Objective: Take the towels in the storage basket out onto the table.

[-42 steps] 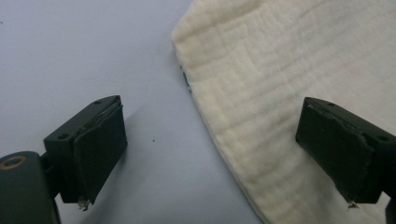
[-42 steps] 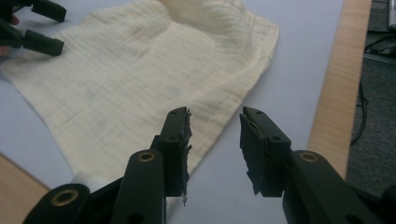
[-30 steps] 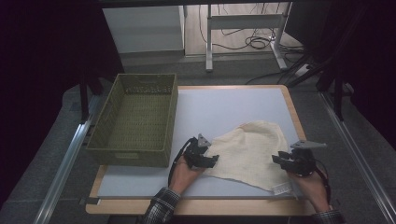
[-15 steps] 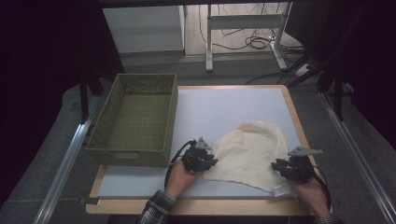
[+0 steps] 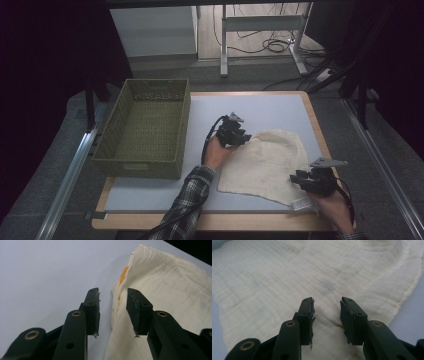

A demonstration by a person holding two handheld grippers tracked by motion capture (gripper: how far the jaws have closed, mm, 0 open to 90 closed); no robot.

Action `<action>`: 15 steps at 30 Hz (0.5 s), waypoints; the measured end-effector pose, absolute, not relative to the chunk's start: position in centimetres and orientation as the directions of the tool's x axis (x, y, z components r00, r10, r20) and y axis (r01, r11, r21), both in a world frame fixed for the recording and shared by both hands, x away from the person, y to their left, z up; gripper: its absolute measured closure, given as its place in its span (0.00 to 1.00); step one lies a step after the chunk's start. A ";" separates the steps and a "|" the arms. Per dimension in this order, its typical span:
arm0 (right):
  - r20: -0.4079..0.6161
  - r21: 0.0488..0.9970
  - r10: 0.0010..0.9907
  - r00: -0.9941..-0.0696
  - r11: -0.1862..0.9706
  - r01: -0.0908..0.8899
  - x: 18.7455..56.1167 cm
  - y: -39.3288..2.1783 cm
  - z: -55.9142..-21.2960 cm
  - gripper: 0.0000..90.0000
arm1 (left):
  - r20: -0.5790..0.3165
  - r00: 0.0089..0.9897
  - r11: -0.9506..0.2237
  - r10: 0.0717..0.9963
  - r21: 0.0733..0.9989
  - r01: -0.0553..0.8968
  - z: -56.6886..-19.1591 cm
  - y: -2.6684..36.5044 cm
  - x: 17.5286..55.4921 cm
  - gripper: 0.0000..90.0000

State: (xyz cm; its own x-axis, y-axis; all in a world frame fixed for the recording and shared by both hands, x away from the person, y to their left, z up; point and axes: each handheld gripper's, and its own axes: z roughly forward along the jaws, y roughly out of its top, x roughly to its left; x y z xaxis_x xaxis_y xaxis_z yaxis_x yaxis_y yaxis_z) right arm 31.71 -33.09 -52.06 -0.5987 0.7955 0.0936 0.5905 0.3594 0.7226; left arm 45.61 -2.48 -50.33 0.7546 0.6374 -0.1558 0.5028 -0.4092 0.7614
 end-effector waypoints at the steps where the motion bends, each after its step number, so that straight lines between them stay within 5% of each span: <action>1: 0.093 0.723 0.794 -0.601 0.361 0.589 31.7 -33.1 -52.1 0.69 | -0.151 0.760 -0.422 0.633 0.755 0.501 -50.6 -2.9 45.9 0.70; 5: 0.095 0.726 0.794 -0.600 0.357 0.588 31.6 -33.1 -52.1 0.68 | -0.166 0.756 -0.436 0.633 0.730 0.526 -51.6 -3.9 47.0 0.75; 8: 0.100 0.729 0.794 -0.599 0.351 0.588 31.6 -33.2 -52.2 0.68 | -0.190 0.768 -0.451 0.611 0.714 0.536 -51.8 -4.3 47.6 0.93; 15: 0.095 0.720 0.794 -0.600 0.361 0.592 31.8 -32.9 -52.0 0.66 | 0.035 0.717 -0.465 0.696 0.784 0.412 -45.7 -3.1 48.2 0.95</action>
